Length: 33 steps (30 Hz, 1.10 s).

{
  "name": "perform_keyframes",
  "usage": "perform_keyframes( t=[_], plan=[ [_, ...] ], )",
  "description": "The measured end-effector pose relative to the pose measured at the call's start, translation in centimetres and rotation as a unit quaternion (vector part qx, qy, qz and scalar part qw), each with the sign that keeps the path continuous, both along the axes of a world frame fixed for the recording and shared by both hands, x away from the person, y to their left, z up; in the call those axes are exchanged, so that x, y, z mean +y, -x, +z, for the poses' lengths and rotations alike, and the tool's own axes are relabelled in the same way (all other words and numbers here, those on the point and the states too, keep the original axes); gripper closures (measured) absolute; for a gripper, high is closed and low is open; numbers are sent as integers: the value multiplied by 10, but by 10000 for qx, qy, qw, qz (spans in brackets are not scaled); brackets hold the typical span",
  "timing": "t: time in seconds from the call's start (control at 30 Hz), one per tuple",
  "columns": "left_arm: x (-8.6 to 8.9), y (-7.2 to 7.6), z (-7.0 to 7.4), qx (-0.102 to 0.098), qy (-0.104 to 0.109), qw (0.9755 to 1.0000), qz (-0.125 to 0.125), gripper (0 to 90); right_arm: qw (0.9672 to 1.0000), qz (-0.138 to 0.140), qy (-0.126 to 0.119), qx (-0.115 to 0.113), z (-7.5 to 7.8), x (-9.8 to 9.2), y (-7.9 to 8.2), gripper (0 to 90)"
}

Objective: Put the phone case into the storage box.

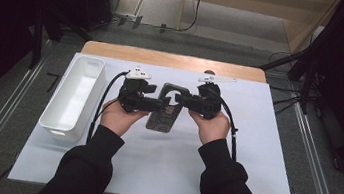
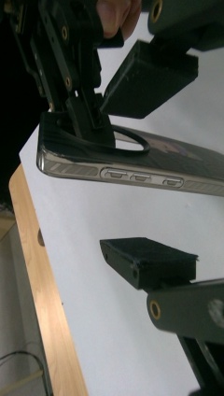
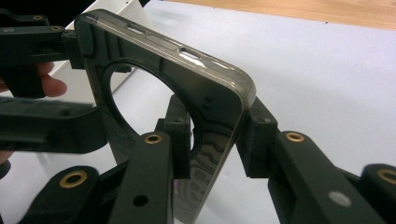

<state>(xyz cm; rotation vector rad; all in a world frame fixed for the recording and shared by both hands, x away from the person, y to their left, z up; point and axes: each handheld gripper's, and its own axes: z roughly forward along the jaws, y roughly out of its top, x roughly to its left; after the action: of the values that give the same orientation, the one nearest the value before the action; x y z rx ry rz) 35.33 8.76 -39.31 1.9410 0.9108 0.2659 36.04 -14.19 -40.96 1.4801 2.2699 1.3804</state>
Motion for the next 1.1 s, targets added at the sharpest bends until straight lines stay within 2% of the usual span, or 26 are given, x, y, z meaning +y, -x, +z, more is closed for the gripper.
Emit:
perform_keyframes(
  t=[0.1,0.33,0.63,1.1],
  plan=[
    [-2,-1,0,-18,-9,10000,81,317,10000,-11,1,1,0,1,0,672],
    [-5,2,1,-75,-63,9996,262,413,10000,-36,4,12,1,3,0,672],
    [-12,4,1,-132,-274,9987,406,499,10000,-55,29,18,2,6,1,672],
    [-17,-3,-5,-37,-387,9976,581,516,9998,-158,21,72,1,9,0,672]
  ],
)
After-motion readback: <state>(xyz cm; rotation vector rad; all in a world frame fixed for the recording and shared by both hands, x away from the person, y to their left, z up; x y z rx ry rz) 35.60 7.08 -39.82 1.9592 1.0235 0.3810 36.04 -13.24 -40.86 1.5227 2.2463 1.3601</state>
